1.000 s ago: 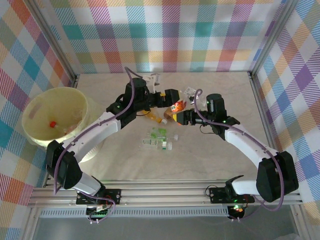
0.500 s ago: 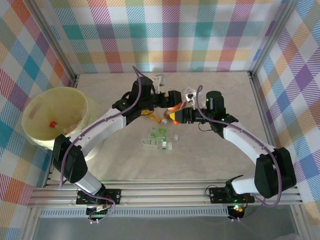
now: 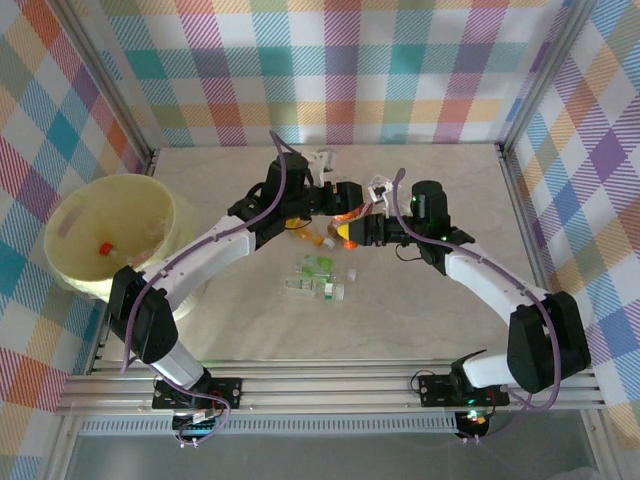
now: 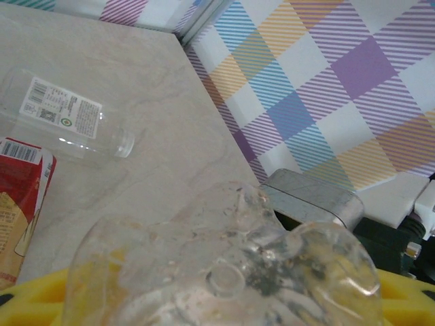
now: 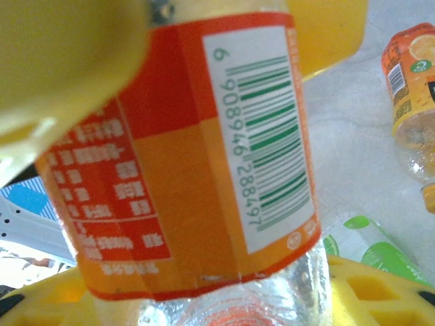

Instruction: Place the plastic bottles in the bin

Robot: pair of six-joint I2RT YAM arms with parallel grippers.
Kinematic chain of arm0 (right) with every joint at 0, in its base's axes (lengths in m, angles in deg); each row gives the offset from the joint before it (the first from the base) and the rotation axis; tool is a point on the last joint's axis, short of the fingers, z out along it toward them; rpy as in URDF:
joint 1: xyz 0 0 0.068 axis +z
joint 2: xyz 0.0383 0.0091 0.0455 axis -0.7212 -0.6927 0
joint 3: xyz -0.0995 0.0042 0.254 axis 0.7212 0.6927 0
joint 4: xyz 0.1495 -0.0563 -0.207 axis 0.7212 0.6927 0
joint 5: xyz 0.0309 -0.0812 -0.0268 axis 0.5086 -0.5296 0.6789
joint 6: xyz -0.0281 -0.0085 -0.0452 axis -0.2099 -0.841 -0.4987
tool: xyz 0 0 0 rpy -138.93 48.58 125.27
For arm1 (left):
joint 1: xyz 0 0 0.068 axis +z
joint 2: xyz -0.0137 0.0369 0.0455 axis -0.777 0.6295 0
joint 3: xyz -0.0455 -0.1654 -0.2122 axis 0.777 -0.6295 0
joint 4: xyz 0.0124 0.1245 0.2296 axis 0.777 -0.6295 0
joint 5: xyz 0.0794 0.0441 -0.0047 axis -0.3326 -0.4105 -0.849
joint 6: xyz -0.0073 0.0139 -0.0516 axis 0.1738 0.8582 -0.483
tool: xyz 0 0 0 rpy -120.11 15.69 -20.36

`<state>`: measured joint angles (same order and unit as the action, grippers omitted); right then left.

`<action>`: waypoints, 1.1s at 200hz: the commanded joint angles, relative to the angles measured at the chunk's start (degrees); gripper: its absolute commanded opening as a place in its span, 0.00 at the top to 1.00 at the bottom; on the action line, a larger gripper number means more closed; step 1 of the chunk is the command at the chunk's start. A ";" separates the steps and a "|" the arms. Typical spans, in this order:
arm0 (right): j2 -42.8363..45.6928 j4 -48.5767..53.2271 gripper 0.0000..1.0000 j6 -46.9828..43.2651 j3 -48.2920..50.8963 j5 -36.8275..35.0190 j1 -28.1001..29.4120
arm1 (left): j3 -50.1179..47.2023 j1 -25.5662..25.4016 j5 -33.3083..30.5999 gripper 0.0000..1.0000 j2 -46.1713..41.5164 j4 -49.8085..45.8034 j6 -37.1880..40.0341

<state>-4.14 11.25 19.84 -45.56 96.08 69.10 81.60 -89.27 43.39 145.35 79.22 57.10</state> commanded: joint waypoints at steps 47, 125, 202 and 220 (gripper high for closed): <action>2.37 3.29 0.00 -5.99 -2.27 -6.92 0.19 | 0.76 -0.42 -20.37 0.53 -4.54 -8.42 1.01; 6.77 7.25 0.00 -12.65 -0.22 -21.39 0.24 | 3.69 -0.33 -40.43 0.53 -13.04 -23.39 6.60; 7.32 7.00 0.00 -14.26 1.26 -26.38 0.18 | 12.83 0.39 -62.40 0.50 -19.80 -33.01 19.21; 6.95 7.00 0.00 -14.14 1.17 -26.20 0.18 | 14.20 1.20 -67.36 0.50 -21.43 -33.16 21.97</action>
<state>2.20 18.29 6.99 -44.97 70.90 69.10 92.68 -89.24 -12.67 126.95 48.47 72.64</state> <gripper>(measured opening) 0.996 0.555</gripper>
